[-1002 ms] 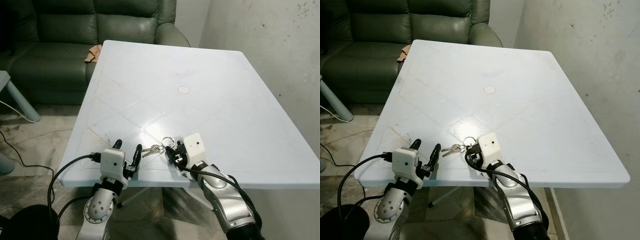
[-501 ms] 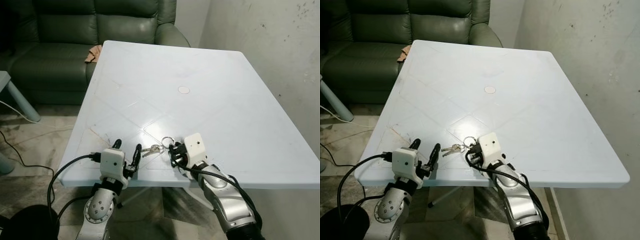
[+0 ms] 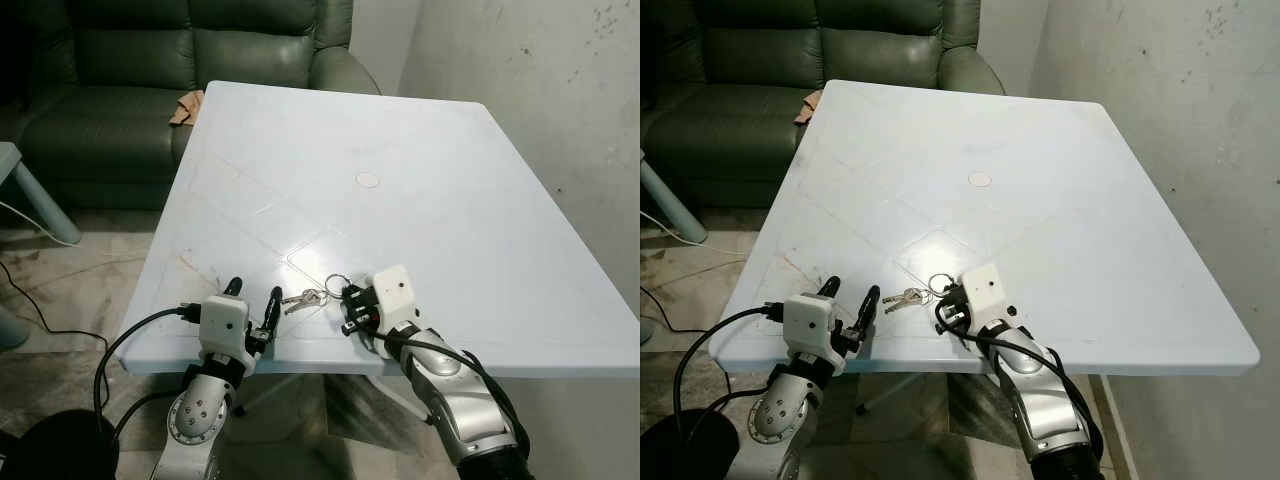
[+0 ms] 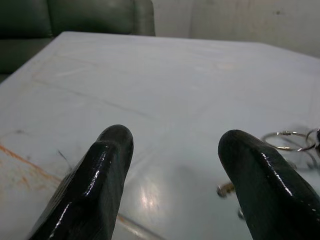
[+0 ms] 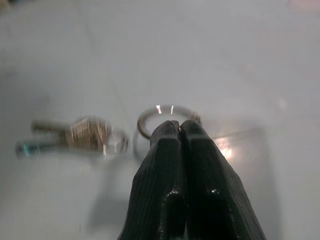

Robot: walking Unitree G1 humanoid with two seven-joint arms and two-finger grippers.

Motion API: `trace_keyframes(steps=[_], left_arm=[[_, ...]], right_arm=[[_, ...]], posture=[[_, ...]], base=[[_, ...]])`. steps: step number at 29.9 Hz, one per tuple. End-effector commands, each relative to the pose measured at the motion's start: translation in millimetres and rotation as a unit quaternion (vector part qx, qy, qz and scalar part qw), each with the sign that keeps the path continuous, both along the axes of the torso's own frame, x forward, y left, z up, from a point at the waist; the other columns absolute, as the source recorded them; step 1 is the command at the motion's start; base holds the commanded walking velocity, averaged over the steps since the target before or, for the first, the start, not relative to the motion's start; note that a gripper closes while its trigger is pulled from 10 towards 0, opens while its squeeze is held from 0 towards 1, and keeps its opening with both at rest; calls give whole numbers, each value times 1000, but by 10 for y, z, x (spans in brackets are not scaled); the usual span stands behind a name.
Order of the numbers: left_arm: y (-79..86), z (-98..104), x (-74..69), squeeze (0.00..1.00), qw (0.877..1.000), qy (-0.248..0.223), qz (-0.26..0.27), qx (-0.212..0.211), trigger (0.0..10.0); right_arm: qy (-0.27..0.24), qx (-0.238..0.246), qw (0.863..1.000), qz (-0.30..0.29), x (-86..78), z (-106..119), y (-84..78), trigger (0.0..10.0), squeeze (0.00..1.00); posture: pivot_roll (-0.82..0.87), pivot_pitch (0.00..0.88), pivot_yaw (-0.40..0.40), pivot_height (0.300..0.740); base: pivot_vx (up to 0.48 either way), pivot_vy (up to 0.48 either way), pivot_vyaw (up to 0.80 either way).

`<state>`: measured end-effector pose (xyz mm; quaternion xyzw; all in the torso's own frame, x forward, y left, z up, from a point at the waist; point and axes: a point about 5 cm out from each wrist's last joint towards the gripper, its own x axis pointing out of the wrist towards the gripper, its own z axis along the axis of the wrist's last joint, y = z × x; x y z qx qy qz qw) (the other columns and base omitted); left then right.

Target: Hang keys on a hook

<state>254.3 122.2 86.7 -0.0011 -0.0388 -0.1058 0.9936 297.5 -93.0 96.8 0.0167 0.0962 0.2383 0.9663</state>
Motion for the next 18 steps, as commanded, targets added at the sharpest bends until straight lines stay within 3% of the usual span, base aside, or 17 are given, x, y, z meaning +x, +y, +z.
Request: trace_keyframes(steps=[1,2,5,6,9,10,15,17,18], left_arm=[[30,35,25,0,1000,-2,9,-5,10000],[57,61,48,0,1000,-5,15,-13,10000],[131,161,130,0,999,-16,29,-27,10000],[161,214,168,0,999,-22,33,-33,10000],[178,250,191,0,998,-26,36,-37,10000],[203,301,223,0,998,-34,39,-39,10000],[242,380,270,0,997,-44,43,-42,10000],[517,689,417,0,992,-76,75,-60,10000],[538,705,421,0,992,-77,79,-58,10000]], right_arm=[[-40,47,998,-14,68,178,-80,1490,0],[-52,65,996,-21,88,227,-113,1686,0],[-91,109,989,-31,140,387,-201,3490,0],[-106,122,986,-32,160,456,-233,5176,0],[-124,127,984,-31,172,509,-254,5176,0],[-129,132,982,-40,200,547,-281,10000,0],[-139,141,979,-53,243,601,-323,10000,0],[-218,136,963,-84,274,856,-481,10000,0],[-221,135,962,-86,271,860,-488,10000,0]], posture=[[-57,73,-84,740],[-57,73,-84,740],[-60,72,-82,740],[-60,72,-81,740],[-60,72,-81,740],[-63,68,-76,740],[-63,68,-76,740],[-70,56,-64,740],[-70,55,-63,740]], base=[[0,0,0],[0,0,0],[0,0,0],[0,0,0],[0,0,0],[0,0,0],[0,0,0],[0,0,0],[0,0,0]])
